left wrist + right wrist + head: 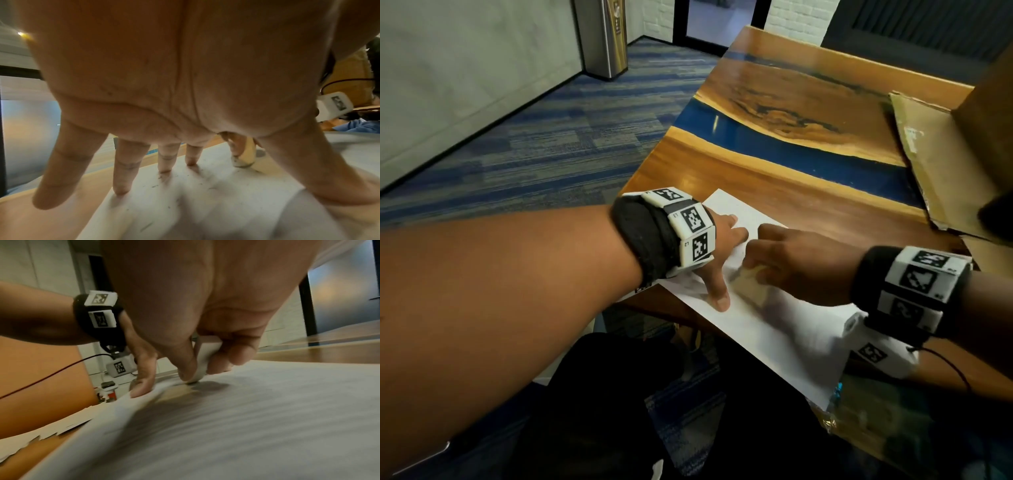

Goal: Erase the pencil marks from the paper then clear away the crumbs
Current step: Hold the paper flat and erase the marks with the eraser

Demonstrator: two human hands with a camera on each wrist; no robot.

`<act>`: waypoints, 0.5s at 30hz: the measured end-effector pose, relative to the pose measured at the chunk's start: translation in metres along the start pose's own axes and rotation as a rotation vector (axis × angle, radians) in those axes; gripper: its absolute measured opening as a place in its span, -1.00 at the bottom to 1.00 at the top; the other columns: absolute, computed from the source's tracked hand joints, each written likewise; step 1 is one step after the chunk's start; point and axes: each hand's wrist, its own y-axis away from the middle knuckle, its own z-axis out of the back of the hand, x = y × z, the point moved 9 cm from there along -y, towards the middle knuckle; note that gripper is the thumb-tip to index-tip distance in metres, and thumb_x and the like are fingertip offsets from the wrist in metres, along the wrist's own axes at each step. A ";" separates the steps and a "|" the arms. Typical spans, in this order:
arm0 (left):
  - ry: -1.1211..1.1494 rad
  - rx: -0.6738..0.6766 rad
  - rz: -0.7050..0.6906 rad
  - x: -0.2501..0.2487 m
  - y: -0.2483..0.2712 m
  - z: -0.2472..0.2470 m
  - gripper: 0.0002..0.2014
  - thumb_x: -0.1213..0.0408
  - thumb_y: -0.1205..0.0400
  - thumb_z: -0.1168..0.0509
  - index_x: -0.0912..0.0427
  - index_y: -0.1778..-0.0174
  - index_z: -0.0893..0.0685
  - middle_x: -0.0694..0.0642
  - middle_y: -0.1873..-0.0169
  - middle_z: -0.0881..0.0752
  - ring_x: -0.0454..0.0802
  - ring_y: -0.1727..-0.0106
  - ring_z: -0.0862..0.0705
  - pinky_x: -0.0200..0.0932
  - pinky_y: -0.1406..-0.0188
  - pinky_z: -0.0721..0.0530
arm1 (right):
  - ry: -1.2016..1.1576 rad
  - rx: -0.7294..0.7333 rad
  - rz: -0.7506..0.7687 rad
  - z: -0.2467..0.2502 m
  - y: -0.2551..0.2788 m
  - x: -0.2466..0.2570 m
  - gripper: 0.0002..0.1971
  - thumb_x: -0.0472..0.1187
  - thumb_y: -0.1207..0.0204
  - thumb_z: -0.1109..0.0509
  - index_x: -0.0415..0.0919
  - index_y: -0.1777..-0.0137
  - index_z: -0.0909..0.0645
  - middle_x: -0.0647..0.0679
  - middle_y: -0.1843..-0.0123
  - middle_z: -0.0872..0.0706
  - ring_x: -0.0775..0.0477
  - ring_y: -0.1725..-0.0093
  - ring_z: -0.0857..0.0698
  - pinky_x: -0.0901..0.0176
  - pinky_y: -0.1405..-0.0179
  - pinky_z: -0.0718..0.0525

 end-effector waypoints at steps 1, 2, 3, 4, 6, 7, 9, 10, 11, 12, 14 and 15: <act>-0.008 0.004 0.006 0.000 0.000 -0.001 0.31 -0.58 -0.16 -0.44 -0.09 -0.75 0.00 0.07 -0.77 0.01 0.27 -0.63 -0.36 0.23 -0.37 -0.49 | -0.007 0.006 -0.015 0.001 -0.001 -0.006 -0.82 -0.05 -0.69 -0.28 0.07 -0.25 -0.55 0.08 -0.04 -0.44 0.01 0.09 -0.55 0.12 0.09 -0.54; -0.017 0.011 0.011 0.000 0.001 -0.002 0.34 -0.58 -0.19 -0.42 -0.11 -0.76 0.09 0.06 -0.78 0.08 0.29 -0.66 -0.30 0.24 -0.44 -0.45 | 0.022 -0.008 -0.082 0.005 -0.003 -0.020 -0.82 -0.04 -0.69 -0.28 0.09 -0.25 -0.55 0.08 -0.06 -0.46 0.02 0.07 -0.54 0.11 0.08 -0.51; -0.024 0.017 0.017 0.000 0.001 -0.002 0.35 -0.58 -0.20 -0.42 -0.13 -0.77 0.17 0.05 -0.78 0.14 0.30 -0.69 -0.24 0.25 -0.49 -0.39 | 0.075 -0.032 -0.183 0.010 -0.005 -0.039 -0.82 -0.01 -0.69 -0.27 0.11 -0.25 -0.55 0.08 -0.08 -0.49 0.01 0.05 -0.53 0.11 0.08 -0.48; -0.027 0.019 0.025 0.000 0.001 -0.002 0.35 -0.57 -0.22 -0.41 -0.15 -0.76 0.22 0.05 -0.78 0.18 0.31 -0.70 -0.19 0.26 -0.52 -0.35 | 0.137 -0.056 -0.284 0.017 -0.004 -0.056 -0.81 0.01 -0.69 -0.26 0.12 -0.26 -0.55 0.07 -0.11 -0.51 0.00 0.05 -0.52 0.10 0.11 -0.45; -0.030 0.026 0.035 0.001 0.002 -0.002 0.35 -0.58 -0.22 -0.40 -0.18 -0.75 0.26 0.02 -0.77 0.22 0.33 -0.71 -0.15 0.28 -0.55 -0.30 | 0.188 -0.072 -0.325 0.018 -0.004 -0.062 -0.81 0.00 -0.69 -0.25 0.09 -0.26 -0.54 0.04 -0.10 -0.51 -0.03 0.07 -0.51 0.09 0.15 -0.43; -0.033 0.031 0.035 0.002 0.002 -0.002 0.35 -0.59 -0.22 -0.39 -0.18 -0.75 0.27 0.01 -0.77 0.24 0.35 -0.71 -0.14 0.29 -0.55 -0.30 | 0.143 -0.073 -0.251 0.014 -0.003 -0.046 -0.81 -0.04 -0.70 -0.25 0.04 -0.25 -0.55 0.03 -0.08 -0.48 -0.04 0.10 -0.51 0.10 0.15 -0.44; -0.029 0.035 0.032 0.003 0.001 -0.003 0.36 -0.60 -0.20 -0.39 -0.20 -0.74 0.26 -0.01 -0.76 0.26 0.39 -0.70 -0.13 0.30 -0.56 -0.28 | 0.032 -0.045 -0.020 0.002 0.003 0.001 -0.82 -0.14 -0.70 -0.27 -0.06 -0.25 -0.55 0.04 -0.05 -0.41 -0.06 0.15 -0.54 0.09 0.16 -0.50; -0.028 0.038 0.032 0.002 0.000 -0.002 0.36 -0.61 -0.17 -0.39 -0.22 -0.74 0.25 -0.03 -0.76 0.27 0.40 -0.69 -0.12 0.32 -0.56 -0.27 | 0.001 -0.024 0.054 -0.003 0.007 0.015 -0.82 -0.16 -0.69 -0.27 -0.07 -0.25 -0.56 0.05 -0.06 -0.39 -0.06 0.16 -0.56 0.07 0.16 -0.54; -0.032 0.043 0.033 0.002 0.000 -0.002 0.37 -0.62 -0.15 -0.38 -0.24 -0.73 0.26 -0.05 -0.76 0.27 0.40 -0.69 -0.11 0.34 -0.56 -0.25 | 0.000 -0.016 0.070 -0.004 0.007 0.015 -0.81 -0.16 -0.69 -0.28 -0.06 -0.25 -0.57 0.05 -0.07 -0.40 -0.05 0.15 -0.57 0.04 0.14 -0.59; -0.041 0.049 0.034 0.002 -0.001 -0.002 0.38 -0.64 -0.13 -0.36 -0.26 -0.73 0.28 -0.06 -0.76 0.27 0.41 -0.69 -0.09 0.37 -0.56 -0.24 | 0.014 -0.038 0.029 0.001 0.003 0.003 -0.81 -0.14 -0.69 -0.28 -0.03 -0.26 -0.57 0.04 -0.08 -0.44 -0.05 0.13 -0.57 0.01 0.10 -0.62; -0.055 0.054 0.036 0.002 -0.003 -0.002 0.40 -0.68 -0.10 -0.33 -0.27 -0.71 0.32 -0.06 -0.76 0.28 0.43 -0.69 -0.08 0.42 -0.55 -0.23 | 0.081 -0.091 -0.211 0.014 -0.005 -0.045 -0.81 -0.07 -0.69 -0.26 0.04 -0.26 -0.57 0.00 -0.14 -0.52 -0.06 0.04 -0.57 0.00 0.05 -0.62; -0.059 0.055 0.039 0.003 -0.004 -0.002 0.40 -0.69 -0.08 -0.32 -0.28 -0.70 0.33 -0.06 -0.76 0.28 0.44 -0.69 -0.08 0.43 -0.55 -0.23 | 0.112 -0.091 -0.323 0.017 -0.004 -0.066 -0.82 -0.05 -0.69 -0.26 0.06 -0.25 -0.56 -0.01 -0.16 -0.54 -0.06 0.02 -0.56 0.03 0.06 -0.58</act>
